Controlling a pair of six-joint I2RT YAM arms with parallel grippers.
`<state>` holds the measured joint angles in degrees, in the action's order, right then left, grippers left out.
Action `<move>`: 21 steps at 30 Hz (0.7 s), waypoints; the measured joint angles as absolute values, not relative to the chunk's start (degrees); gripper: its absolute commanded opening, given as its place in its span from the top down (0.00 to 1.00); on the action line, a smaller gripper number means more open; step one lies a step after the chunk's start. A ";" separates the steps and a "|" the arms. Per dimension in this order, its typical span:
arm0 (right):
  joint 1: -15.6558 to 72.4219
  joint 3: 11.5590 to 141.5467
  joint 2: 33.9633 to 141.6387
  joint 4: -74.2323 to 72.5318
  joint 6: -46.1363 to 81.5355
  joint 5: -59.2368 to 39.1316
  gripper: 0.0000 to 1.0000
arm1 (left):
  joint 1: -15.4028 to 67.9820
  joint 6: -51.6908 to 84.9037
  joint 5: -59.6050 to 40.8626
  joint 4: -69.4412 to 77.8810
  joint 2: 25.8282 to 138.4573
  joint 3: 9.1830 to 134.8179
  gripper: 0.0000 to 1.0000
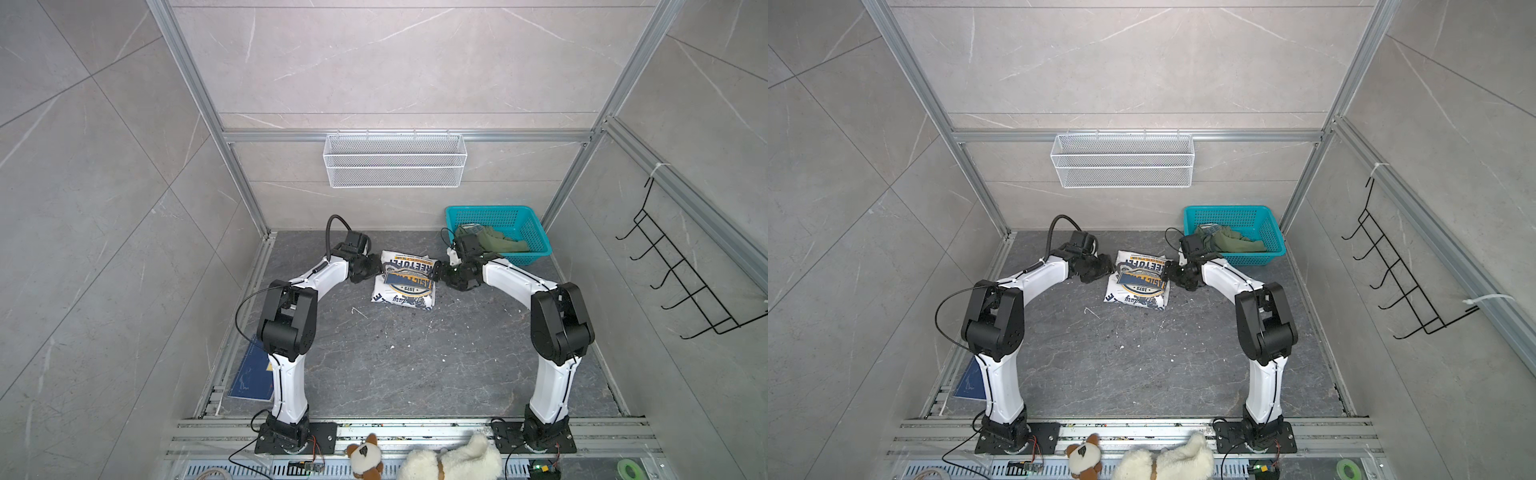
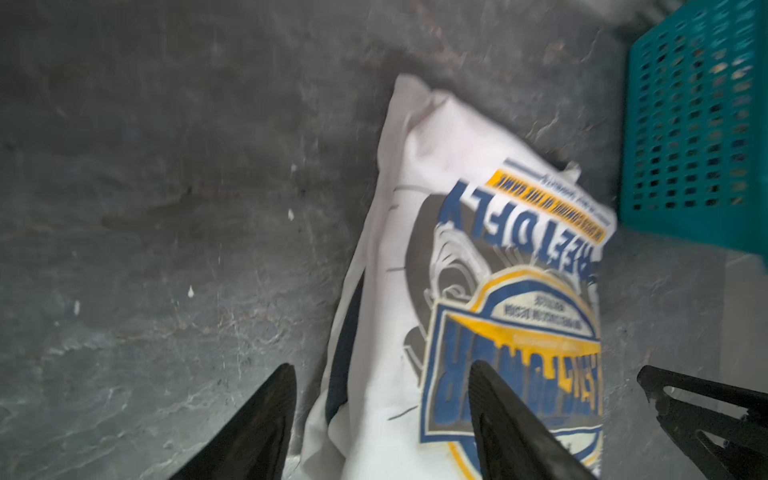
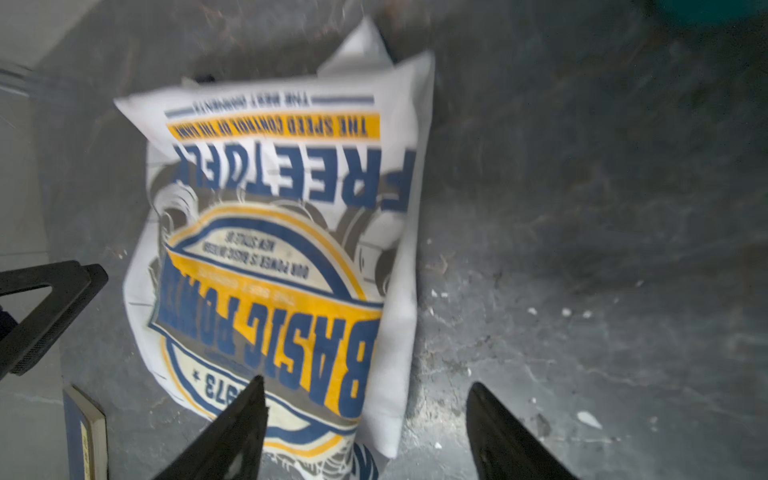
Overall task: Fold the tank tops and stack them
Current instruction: 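Grasp the folded white tank top's sides with both grippers and lift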
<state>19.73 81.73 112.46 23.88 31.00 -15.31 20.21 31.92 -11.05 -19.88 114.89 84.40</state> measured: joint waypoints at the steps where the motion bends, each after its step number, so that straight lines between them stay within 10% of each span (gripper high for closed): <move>1: 20.05 81.14 112.55 23.53 31.31 -15.49 0.22 | 20.21 31.97 -11.62 -19.68 115.09 83.42 0.30; 21: 23.44 89.12 124.70 19.40 34.89 -17.37 0.51 | 19.46 35.05 -16.82 -12.29 121.32 82.61 0.59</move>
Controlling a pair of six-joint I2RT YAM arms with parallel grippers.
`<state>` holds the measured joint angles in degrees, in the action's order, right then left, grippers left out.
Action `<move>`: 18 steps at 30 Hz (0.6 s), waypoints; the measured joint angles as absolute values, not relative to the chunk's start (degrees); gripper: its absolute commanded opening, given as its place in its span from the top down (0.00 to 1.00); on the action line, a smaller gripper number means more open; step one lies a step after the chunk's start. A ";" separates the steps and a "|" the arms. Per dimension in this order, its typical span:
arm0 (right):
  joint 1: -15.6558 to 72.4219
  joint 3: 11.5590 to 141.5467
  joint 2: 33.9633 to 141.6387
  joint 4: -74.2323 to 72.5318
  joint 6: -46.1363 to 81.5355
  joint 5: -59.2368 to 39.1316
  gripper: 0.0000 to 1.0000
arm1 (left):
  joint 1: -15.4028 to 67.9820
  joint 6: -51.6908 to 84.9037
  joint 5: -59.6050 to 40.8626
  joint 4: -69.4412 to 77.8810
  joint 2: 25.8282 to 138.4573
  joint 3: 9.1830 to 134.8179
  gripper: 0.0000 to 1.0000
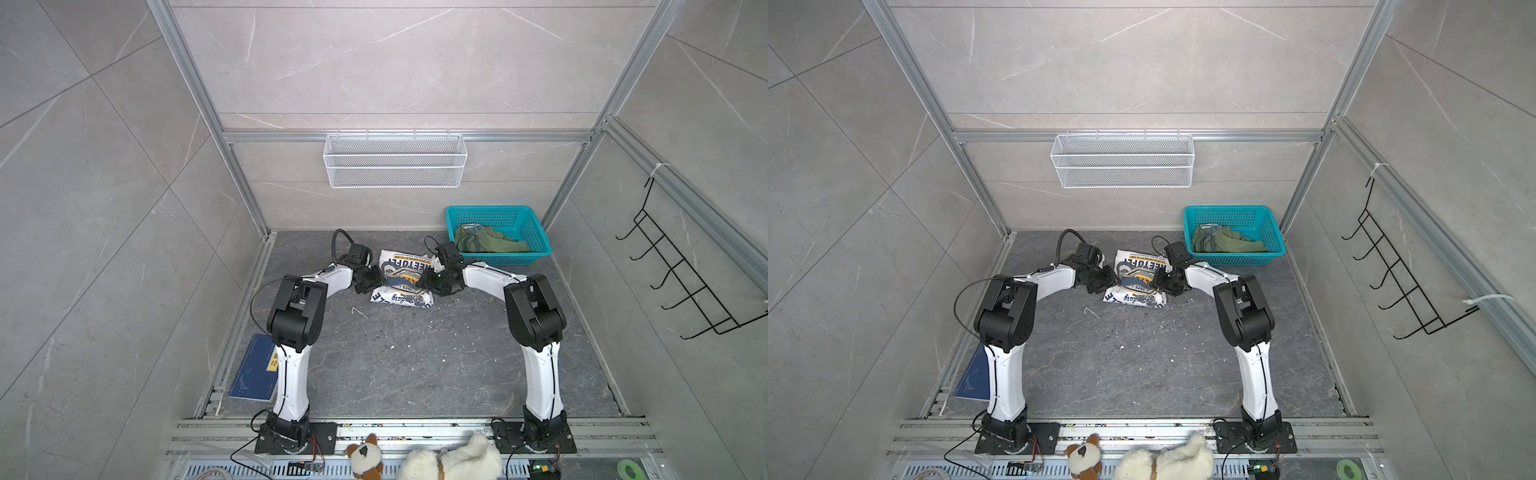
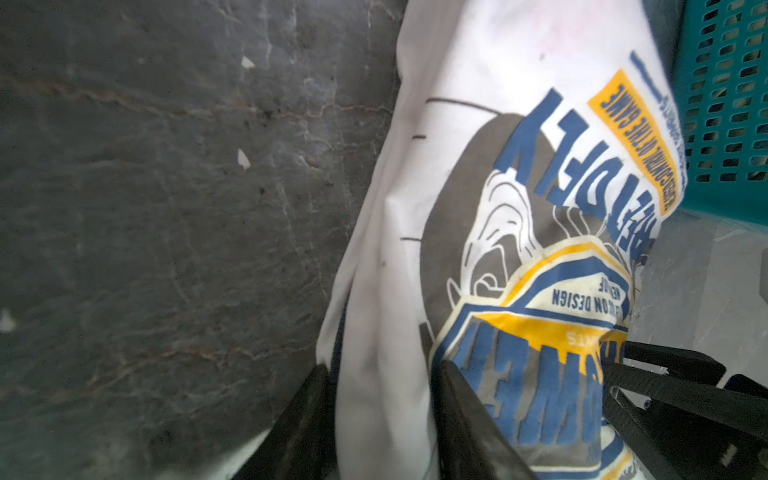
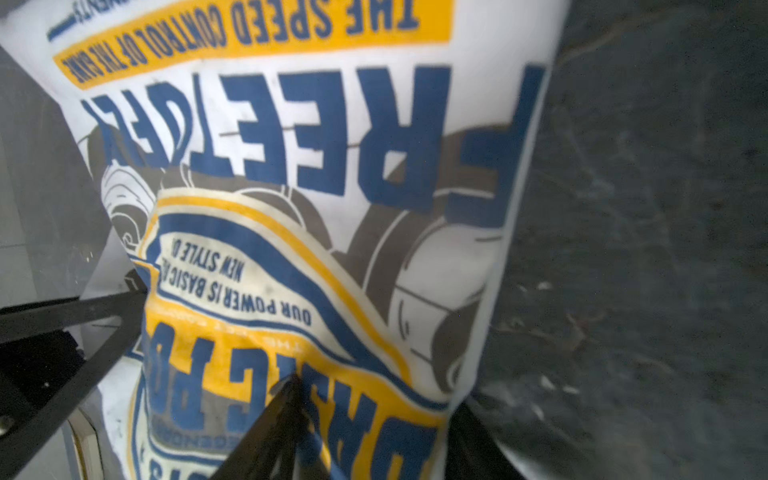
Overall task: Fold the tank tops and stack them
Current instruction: 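Grasp the folded white tank top's sides with both grippers and lift, then carry the white tank top with the left gripper toward the book while right withdraws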
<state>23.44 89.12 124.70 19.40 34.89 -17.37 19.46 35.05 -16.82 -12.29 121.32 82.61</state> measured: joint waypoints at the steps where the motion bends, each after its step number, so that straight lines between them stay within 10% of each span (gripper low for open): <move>1: 23.90 90.13 125.40 19.42 35.11 -17.37 0.51 | 18.92 35.07 -16.60 -12.34 121.32 82.61 0.59; 18: 35.27 133.34 150.61 28.45 40.03 -18.17 0.34 | -1.58 33.12 -10.50 -19.35 120.18 85.30 0.37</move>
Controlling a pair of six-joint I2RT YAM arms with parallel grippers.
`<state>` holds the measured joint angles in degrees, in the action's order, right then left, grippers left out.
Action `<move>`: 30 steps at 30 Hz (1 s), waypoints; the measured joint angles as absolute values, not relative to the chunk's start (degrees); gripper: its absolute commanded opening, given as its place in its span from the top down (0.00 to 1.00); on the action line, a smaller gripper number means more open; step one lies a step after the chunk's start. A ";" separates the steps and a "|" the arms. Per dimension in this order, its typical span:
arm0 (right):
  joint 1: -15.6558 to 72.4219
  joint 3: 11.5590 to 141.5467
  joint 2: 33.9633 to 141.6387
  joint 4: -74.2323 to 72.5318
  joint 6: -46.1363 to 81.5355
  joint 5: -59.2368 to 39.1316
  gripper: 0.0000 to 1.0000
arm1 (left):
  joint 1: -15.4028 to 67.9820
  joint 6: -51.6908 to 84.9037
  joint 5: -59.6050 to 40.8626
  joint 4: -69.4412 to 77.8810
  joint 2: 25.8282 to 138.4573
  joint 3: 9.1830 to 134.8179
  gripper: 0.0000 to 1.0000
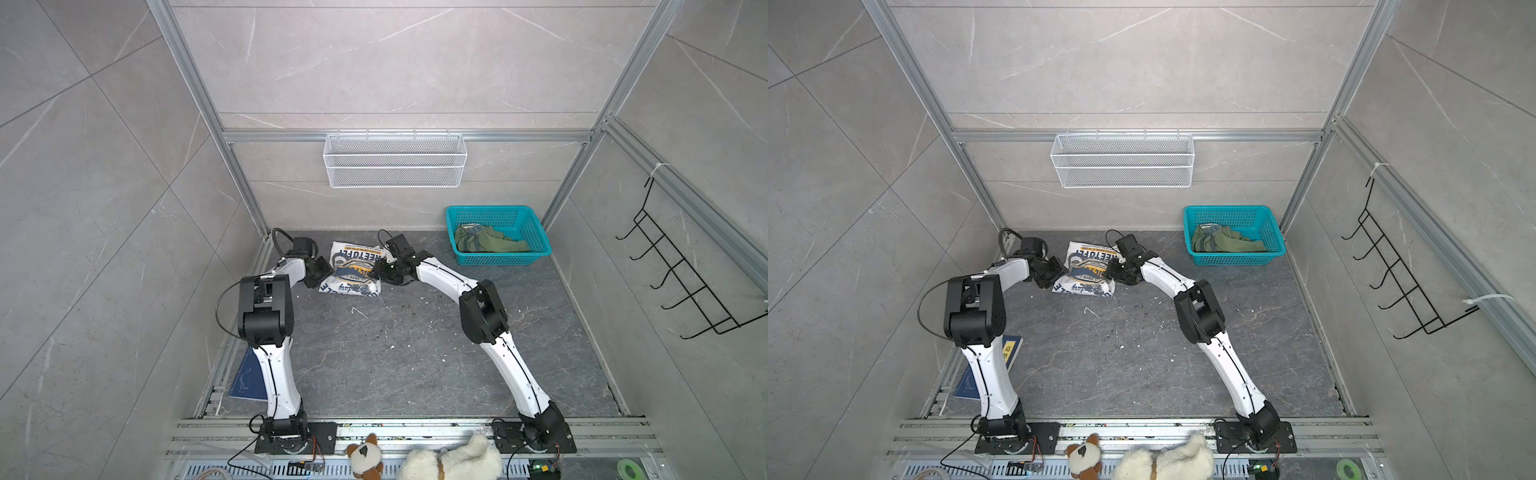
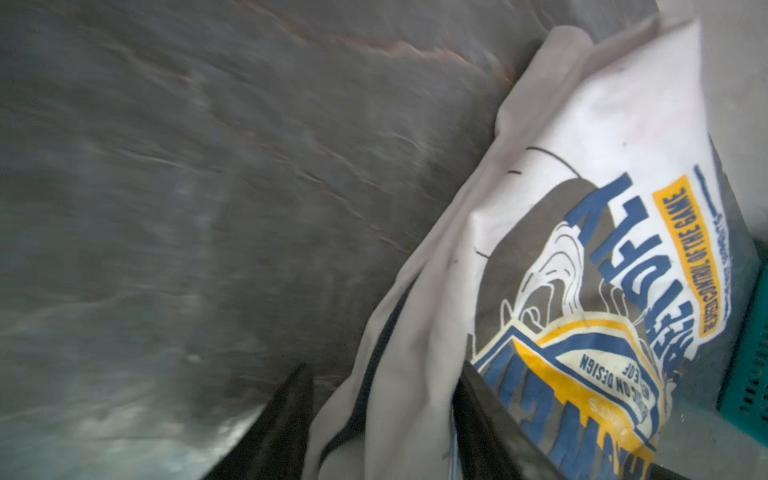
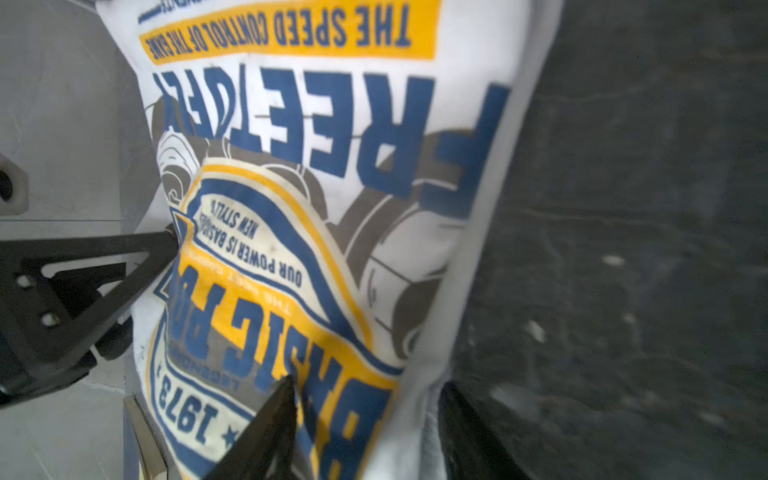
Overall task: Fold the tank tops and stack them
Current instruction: 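Carry the white tank top with the left gripper toward the book while right withdraws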
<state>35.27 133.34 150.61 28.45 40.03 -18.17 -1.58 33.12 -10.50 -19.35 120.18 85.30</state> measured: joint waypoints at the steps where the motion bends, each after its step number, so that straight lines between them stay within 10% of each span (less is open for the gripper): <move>1: 35.35 135.26 151.28 29.80 40.18 -18.22 0.31 | -2.11 33.08 -9.23 -21.17 119.98 86.54 0.36; 7: 34.79 136.99 147.57 36.93 37.34 -14.44 0.25 | -0.36 32.75 -1.06 -29.47 111.00 87.44 0.30; 15: 33.91 100.99 116.29 31.62 33.15 -7.81 0.23 | 15.73 25.96 6.83 -33.98 101.86 90.94 0.27; 30: 30.76 61.19 73.43 28.01 30.79 0.05 0.22 | 29.47 16.01 25.32 -43.55 131.07 109.71 0.31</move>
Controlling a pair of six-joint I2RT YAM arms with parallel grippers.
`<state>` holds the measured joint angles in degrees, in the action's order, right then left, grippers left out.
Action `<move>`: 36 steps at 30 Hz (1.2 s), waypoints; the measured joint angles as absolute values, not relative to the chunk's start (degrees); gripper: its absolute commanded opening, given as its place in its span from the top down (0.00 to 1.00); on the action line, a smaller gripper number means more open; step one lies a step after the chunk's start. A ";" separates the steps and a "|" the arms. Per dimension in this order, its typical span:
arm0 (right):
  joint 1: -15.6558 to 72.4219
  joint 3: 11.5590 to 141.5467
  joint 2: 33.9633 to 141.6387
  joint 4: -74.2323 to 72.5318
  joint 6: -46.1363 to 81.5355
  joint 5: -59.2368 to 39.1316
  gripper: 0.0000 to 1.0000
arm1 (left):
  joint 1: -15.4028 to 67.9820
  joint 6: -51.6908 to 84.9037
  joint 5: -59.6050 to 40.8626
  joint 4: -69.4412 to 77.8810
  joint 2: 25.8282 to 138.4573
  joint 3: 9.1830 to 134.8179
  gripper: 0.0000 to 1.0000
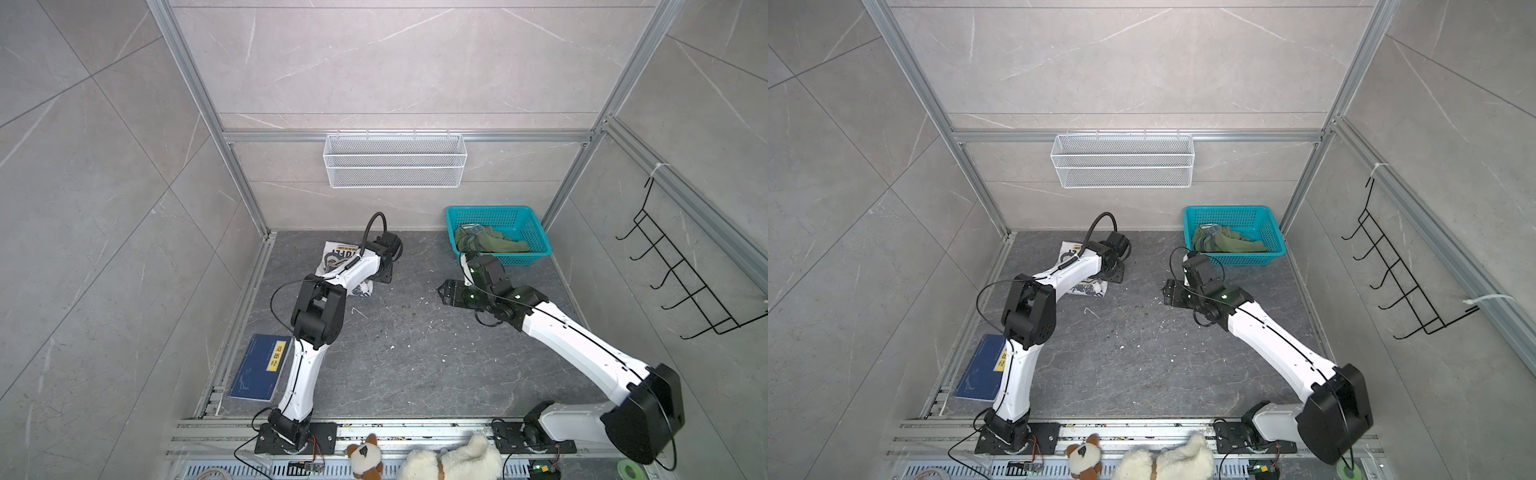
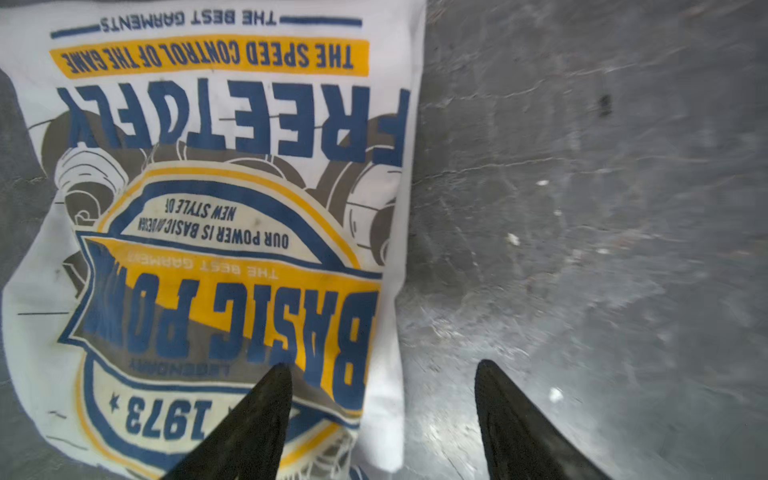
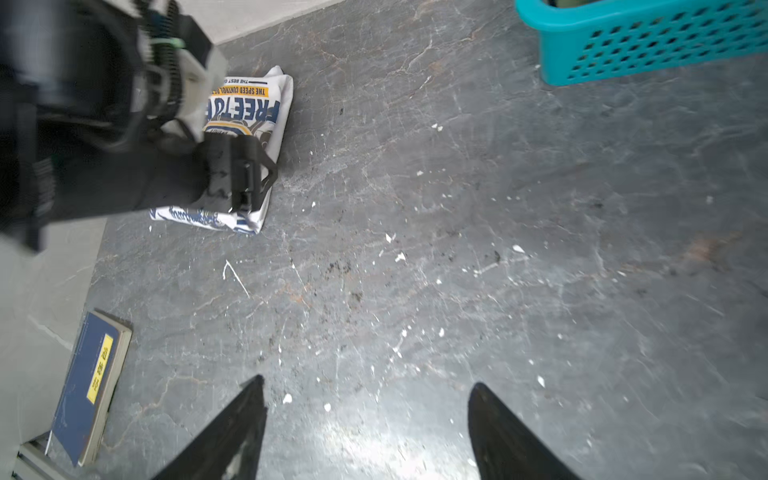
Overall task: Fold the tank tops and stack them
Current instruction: 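Carry the white tank top with the left gripper toward the book while right withdraws, then place the tank top by the book with left gripper while right reaches into basket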
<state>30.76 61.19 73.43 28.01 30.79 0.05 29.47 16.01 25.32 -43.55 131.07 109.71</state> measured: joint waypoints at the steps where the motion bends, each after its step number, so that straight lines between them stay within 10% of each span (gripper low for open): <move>1: 30.76 60.47 72.18 28.29 30.74 0.08 0.22 | 29.34 15.55 26.44 -43.88 131.96 110.48 0.33; 22: 30.76 54.52 59.18 37.95 29.74 2.81 0.22 | 15.46 5.78 33.56 -43.88 139.31 117.23 0.53; 36: 23.40 60.82 64.93 41.39 25.78 11.00 0.15 | 13.08 8.86 29.06 -47.57 135.28 118.08 0.29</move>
<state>23.40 60.82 64.93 41.39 25.78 11.00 13.08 8.86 29.06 -47.57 135.28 118.08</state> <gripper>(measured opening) 0.846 0.697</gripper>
